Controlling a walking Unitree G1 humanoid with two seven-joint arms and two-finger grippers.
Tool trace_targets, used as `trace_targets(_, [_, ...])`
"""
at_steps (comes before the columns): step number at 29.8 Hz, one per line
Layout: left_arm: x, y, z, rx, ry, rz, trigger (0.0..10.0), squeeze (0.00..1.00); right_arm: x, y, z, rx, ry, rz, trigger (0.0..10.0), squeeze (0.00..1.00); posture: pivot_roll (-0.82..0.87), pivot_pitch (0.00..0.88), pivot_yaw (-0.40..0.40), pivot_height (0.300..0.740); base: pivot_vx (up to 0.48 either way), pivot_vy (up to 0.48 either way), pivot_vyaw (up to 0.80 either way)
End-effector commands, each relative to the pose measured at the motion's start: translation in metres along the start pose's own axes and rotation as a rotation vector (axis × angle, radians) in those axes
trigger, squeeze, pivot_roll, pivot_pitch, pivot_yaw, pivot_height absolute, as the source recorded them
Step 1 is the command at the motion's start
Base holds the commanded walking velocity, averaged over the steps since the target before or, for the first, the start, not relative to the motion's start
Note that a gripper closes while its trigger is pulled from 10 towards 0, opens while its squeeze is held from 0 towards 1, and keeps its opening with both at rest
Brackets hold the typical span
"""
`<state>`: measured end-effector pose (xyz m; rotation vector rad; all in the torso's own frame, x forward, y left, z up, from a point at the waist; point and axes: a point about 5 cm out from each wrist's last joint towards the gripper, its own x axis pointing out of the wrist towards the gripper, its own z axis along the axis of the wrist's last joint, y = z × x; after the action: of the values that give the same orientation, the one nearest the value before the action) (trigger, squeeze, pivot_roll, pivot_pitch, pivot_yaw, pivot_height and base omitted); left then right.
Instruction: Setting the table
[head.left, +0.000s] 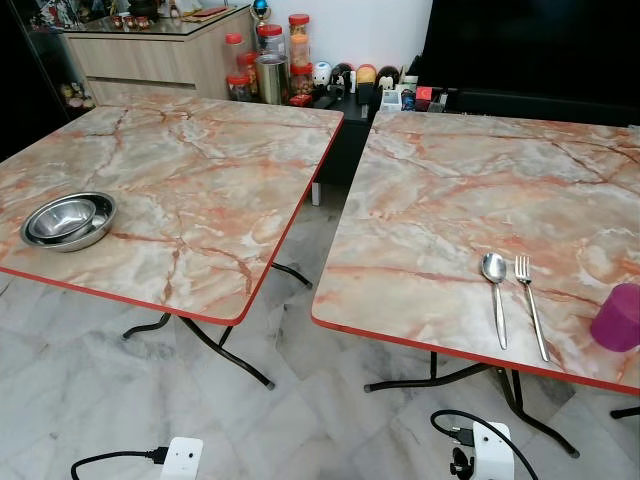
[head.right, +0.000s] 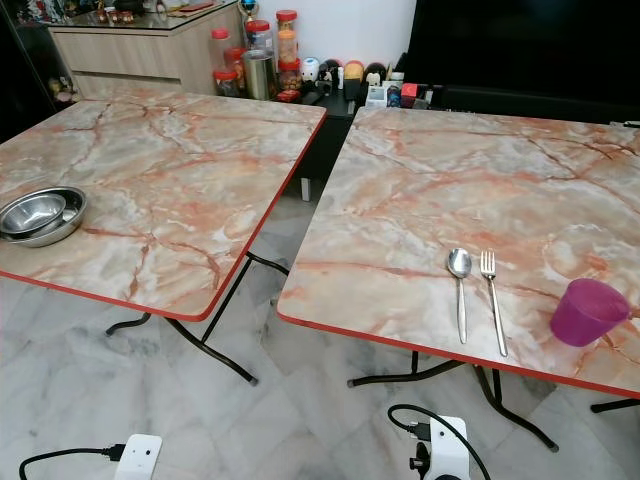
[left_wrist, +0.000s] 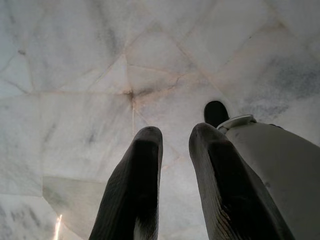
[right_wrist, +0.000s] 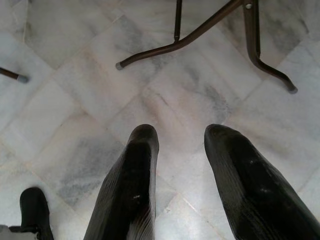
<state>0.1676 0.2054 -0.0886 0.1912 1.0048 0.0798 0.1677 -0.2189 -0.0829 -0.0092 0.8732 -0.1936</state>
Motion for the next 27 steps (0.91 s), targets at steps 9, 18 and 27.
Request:
trace_targets(9, [0.0,0.005,0.0,0.012,0.01,0.008,10.0,0.0,-0.001,0.0,0.001,0.058,-0.046,-0.045,10.0,0.0,-0.03,0.0,0.025,0.74,0.0,0.0,0.0])
trace_targets(18, [-0.001,0.011,-0.008,0.018,0.021,0.013,10.0,0.0,-0.003,0.0,0.003,0.073,-0.1,-0.078,10.0,0.0,-0.04,0.0,0.03,0.74,0.0,0.0,0.0])
trace_targets(27, [-0.002,0.012,-0.013,0.02,0.031,0.015,10.0,0.0,-0.005,-0.002,-0.003,0.192,-0.093,-0.182,10.0,0.0,-0.04,0.0,0.033,0.74,0.0,0.0,0.0])
